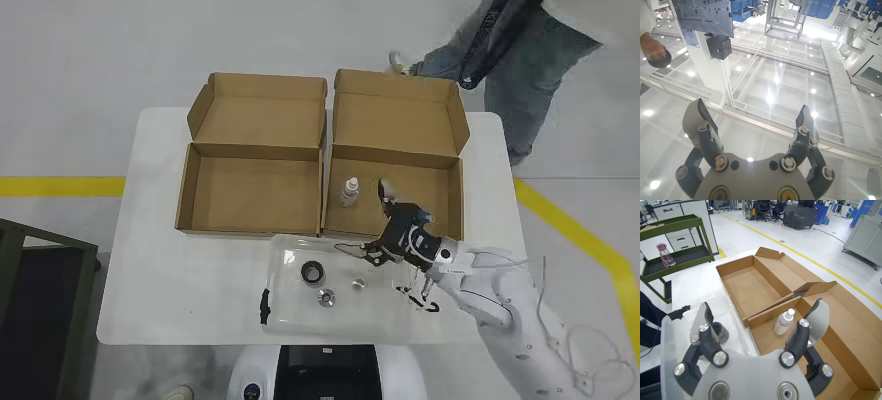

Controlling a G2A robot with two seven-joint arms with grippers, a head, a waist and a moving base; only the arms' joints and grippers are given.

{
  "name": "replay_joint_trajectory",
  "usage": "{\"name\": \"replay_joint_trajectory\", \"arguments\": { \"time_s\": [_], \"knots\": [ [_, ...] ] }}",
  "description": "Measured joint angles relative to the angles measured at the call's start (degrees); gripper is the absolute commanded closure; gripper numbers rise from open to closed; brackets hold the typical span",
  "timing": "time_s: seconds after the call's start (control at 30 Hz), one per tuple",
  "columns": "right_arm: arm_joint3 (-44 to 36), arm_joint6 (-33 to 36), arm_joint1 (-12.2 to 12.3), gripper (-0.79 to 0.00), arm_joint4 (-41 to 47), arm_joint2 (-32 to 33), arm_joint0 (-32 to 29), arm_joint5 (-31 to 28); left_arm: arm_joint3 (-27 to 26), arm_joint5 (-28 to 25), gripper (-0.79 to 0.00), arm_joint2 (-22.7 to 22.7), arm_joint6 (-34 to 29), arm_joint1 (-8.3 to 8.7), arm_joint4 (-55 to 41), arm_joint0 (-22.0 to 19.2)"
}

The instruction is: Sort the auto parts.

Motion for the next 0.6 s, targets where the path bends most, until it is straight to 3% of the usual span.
{"name": "replay_joint_trajectory", "arguments": {
  "time_s": [0.17, 0.6],
  "knots": [
    [-2.9, -0.1, 0.9, -0.785, -2.7, 2.5, -3.9, -6.0, 0.0, 0.0, -0.785, 0.0, 0.0, 0.00, 0.0, 0.0],
    [-4.7, 2.0, 2.4, -0.785, -9.2, 4.4, -10.0, -14.6, 0.0, 0.0, -0.785, 0.0, 0.0, 0.00, 0.0, 0.0]
  ]
}}
